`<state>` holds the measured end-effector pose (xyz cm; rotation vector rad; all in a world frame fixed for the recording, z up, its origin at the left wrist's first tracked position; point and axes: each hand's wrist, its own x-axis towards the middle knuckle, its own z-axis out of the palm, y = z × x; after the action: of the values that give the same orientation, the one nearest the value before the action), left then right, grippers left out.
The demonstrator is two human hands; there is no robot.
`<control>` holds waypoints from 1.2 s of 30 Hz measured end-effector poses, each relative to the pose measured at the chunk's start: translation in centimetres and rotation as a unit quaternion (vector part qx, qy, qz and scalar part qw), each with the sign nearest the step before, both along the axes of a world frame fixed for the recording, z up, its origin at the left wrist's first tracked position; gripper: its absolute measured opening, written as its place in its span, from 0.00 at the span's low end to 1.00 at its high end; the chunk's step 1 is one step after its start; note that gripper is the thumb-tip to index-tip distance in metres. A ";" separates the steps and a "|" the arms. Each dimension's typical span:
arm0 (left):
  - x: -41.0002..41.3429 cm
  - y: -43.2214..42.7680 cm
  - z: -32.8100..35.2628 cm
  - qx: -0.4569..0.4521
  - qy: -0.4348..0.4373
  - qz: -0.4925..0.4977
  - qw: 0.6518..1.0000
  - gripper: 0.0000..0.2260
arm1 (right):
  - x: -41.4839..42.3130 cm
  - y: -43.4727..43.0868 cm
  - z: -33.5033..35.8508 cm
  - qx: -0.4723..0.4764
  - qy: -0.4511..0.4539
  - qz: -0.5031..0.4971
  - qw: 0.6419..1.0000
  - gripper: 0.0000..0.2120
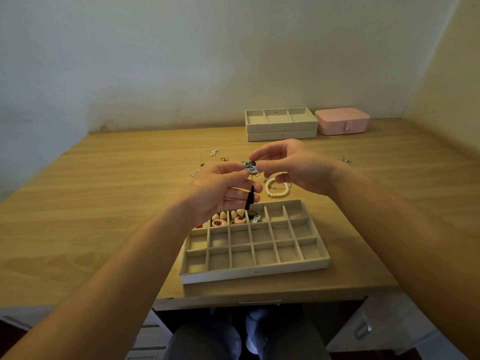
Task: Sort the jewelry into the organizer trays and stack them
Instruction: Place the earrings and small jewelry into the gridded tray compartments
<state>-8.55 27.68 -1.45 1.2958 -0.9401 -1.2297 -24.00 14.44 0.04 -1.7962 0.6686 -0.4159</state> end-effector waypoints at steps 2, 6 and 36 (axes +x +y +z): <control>-0.3 0.0 -0.1 -0.007 0.008 0.008 1.000 0.03 | 0.0 0.0 0.0 -0.001 -0.002 -0.005 1.000 0.08; -0.5 -0.2 -0.2 -0.016 -0.001 0.019 1.000 0.06 | 0.0 0.1 0.0 0.013 -0.001 -0.011 1.000 0.07; 0.7 -1.5 0.1 -0.114 -0.223 0.129 0.960 0.04 | -0.9 0.1 -1.2 0.141 -0.030 0.028 0.989 0.07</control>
<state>-7.83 26.20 -1.31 1.4823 -1.1481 -0.6160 -24.89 14.54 -1.14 -1.5247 0.6014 -0.3193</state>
